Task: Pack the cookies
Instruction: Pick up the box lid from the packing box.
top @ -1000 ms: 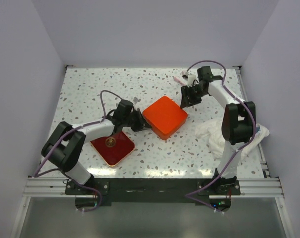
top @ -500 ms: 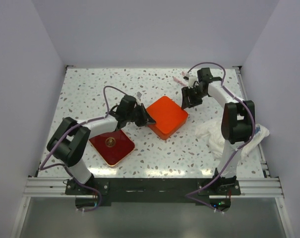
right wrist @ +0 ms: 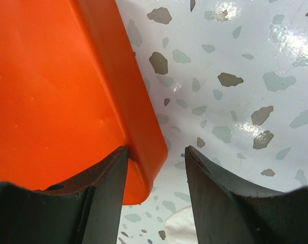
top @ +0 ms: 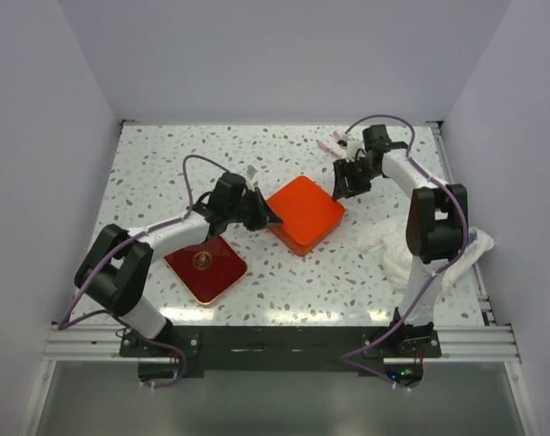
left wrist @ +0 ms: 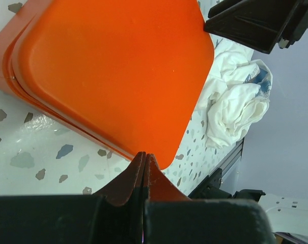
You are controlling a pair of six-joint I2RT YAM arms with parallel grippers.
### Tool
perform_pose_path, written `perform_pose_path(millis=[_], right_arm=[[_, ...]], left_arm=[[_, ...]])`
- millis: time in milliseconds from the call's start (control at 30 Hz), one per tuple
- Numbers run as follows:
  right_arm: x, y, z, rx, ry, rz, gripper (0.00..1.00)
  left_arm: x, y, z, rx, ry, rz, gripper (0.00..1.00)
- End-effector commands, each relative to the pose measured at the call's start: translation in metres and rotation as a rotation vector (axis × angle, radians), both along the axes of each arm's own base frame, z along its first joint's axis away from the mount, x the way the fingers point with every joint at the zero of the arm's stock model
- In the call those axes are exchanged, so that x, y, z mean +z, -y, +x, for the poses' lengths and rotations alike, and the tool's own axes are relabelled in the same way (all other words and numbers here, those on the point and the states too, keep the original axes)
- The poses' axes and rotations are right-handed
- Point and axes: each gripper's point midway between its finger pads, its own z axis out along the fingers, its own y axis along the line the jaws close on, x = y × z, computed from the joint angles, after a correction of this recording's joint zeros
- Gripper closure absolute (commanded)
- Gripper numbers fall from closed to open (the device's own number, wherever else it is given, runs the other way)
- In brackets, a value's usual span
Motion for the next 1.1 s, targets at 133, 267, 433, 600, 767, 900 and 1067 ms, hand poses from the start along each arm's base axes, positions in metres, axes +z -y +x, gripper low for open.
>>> perform_pose_path(millis=[133,267,433,600,767,900,1067], right_arm=[[-0.015,0.006,-0.005,-0.008,-0.030,-0.035,0.48],[-0.014,0.006,-0.006,-0.008,-0.027,-0.035,0.48],[-0.015,0.005,-0.007,-0.010,-0.032,-0.033,0.48],[-0.015,0.005,-0.006,-0.009,-0.032,-0.032,0.47],[-0.017,0.005,-0.008,-0.009,-0.038,-0.035,0.47],[-0.018,0.007,-0.009,-0.010,-0.038,-0.039,0.46],[-0.020,0.010,-0.009,-0.013,-0.036,-0.056,0.44]], left_arm=[[-0.014,0.000,-0.011,-0.035,-0.018,0.033,1.00],[-0.017,0.002,-0.011,-0.046,-0.026,0.044,1.00],[-0.021,0.004,-0.008,-0.048,-0.029,0.050,1.00],[-0.019,0.010,0.002,-0.046,-0.019,0.042,1.00],[-0.016,0.020,0.013,-0.054,-0.006,0.029,1.00],[-0.016,0.022,0.016,-0.060,-0.004,0.029,1.00],[-0.014,0.026,0.018,-0.066,0.001,0.020,1.00]])
